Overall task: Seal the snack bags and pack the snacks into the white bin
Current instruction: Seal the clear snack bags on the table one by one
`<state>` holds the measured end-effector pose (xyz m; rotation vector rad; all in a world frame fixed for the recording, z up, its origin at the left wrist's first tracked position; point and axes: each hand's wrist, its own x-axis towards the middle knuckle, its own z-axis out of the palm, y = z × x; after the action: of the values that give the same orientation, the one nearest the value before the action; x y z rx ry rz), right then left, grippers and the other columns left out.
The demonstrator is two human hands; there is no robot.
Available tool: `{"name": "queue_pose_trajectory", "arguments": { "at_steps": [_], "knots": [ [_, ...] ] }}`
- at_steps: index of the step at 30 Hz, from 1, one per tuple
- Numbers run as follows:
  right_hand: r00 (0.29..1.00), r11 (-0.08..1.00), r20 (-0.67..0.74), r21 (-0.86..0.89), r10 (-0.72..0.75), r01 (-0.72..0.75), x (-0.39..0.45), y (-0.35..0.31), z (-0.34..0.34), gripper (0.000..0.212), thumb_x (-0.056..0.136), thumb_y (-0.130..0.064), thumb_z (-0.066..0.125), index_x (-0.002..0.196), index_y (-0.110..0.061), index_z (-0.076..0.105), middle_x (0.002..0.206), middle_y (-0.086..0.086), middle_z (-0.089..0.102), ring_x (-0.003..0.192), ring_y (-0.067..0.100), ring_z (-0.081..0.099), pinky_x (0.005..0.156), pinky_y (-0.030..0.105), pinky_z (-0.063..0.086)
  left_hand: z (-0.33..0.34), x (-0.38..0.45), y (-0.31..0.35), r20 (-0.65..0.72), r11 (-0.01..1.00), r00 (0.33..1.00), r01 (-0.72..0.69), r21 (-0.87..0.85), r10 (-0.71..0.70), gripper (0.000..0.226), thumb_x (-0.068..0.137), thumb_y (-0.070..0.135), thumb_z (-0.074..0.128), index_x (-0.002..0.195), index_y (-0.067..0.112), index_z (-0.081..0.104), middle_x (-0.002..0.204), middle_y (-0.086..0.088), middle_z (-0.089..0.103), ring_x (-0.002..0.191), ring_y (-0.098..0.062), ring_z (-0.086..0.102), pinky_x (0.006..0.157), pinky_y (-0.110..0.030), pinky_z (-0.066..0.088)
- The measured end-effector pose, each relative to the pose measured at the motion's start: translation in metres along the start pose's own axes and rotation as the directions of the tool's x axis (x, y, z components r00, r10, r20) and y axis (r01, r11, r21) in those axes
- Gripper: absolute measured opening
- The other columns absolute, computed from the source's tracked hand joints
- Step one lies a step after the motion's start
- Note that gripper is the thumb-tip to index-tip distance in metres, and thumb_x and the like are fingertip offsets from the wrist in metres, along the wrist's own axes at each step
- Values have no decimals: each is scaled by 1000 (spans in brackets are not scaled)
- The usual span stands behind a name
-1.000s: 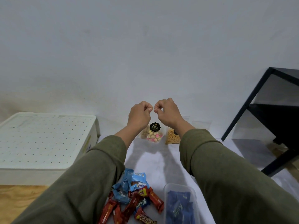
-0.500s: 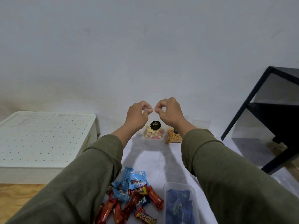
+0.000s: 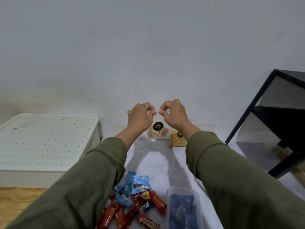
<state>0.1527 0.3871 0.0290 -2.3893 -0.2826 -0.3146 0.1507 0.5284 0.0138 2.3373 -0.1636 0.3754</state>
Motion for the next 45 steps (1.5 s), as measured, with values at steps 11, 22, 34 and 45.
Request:
{"name": "queue_pose_trajectory", "arguments": {
  "at_steps": [11,22,34,45],
  "knots": [
    [999,999,-7,6,36,-36,-4,4,-1,7,88,-13,60,89,-11,67,76,-20,42,108,20,46,98,38,37,5,1,-3,-3,998,1000,-7,70,7,12,93,25,52,91,27,63,101,10,66,107,-10,52,83,-32,21],
    [995,992,-36,86,94,-91,-5,8,5,11,85,-16,63,76,-20,62,82,-6,54,98,17,50,89,34,42,6,0,1,-54,992,999,1,125,5,12,91,21,54,87,26,64,99,6,65,101,-12,53,83,-31,21],
    [988,985,-67,105,142,-135,-9,13,-4,6,81,-14,71,79,-8,71,87,5,71,80,12,56,60,10,36,11,1,4,-12,998,1000,-2,70,3,12,91,31,55,87,32,66,89,19,62,110,-7,48,103,-46,23],
    [997,997,-2,-18,81,-81,-10,19,-13,15,91,-19,58,90,-11,70,91,-3,54,101,15,45,83,25,33,17,3,3,-126,989,991,55,139,-38,13,85,46,61,93,36,66,97,14,64,111,-10,45,89,-40,26]
  ]
}}
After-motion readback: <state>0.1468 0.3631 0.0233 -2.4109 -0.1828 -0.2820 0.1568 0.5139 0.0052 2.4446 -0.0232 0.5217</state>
